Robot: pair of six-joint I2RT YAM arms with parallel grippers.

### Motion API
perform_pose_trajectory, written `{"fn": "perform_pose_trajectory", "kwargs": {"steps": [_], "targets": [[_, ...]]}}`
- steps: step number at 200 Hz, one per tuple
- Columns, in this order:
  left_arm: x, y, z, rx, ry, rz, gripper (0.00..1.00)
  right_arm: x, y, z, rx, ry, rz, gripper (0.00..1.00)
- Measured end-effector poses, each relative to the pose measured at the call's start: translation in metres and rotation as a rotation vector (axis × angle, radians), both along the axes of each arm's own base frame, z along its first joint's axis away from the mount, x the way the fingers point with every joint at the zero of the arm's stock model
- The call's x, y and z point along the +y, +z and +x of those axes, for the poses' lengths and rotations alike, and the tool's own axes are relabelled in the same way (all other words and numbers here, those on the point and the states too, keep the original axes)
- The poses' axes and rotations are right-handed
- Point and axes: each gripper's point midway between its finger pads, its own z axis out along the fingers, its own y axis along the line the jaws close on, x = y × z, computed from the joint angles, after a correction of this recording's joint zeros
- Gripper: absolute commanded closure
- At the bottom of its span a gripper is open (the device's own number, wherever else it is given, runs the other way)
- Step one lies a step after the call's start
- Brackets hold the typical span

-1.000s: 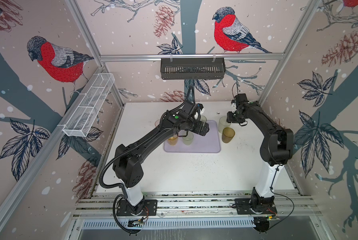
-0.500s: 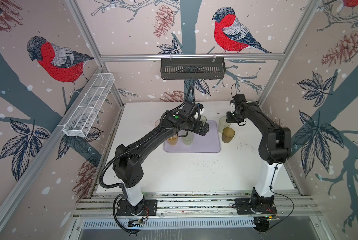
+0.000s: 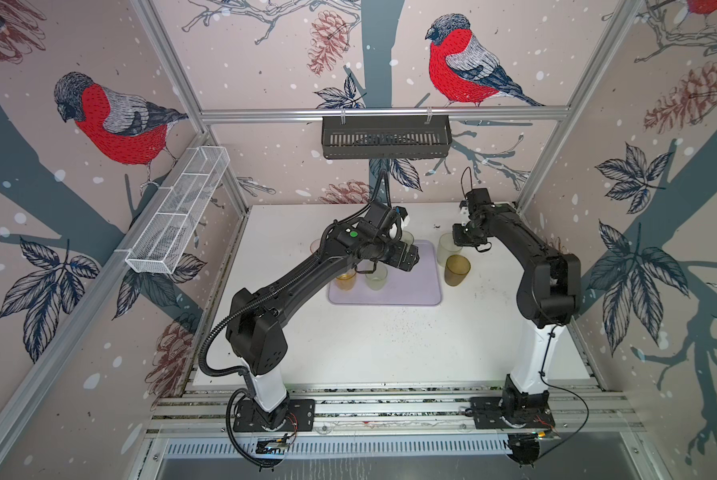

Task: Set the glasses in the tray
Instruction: 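Lower the open right gripper around the pale green frosted glass rim, then close the right gripper on the pale green frosted glass rim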

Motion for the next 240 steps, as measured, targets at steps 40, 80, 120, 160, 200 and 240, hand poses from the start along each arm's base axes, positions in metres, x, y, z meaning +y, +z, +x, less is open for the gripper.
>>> {"fn": "perform_pose_trajectory", "kwargs": {"steps": [40,80,120,160,200,240], "targets": [[-0.0006,0.0005,0.0007,-0.001,0.0,-0.001,0.02,-0.0023,-0.001,0.0008,-0.001,-0.006,-0.012,0.75],[-0.0013,0.0008,0.0015,-0.002,-0.001,-0.001,0.02,-0.0022,-0.0015,0.001,0.0,-0.006,-0.013,0.77],[-0.0015,0.0001,0.0017,-0.001,-0.001,0.0,0.02,-0.0011,-0.0012,0.0012,-0.001,-0.004,-0.013,0.79],[-0.0013,0.0,0.0018,-0.002,0.0,0.0,0.02,0.0004,-0.0019,0.0015,0.0,0.0,-0.013,0.8],[-0.001,-0.0001,0.0022,-0.003,0.002,0.002,0.02,0.0006,-0.0017,0.0031,-0.002,-0.001,-0.015,0.82],[-0.001,0.0001,0.0022,-0.003,0.003,0.001,0.02,0.0011,-0.0011,0.0044,-0.005,0.0,-0.015,0.83]]}}
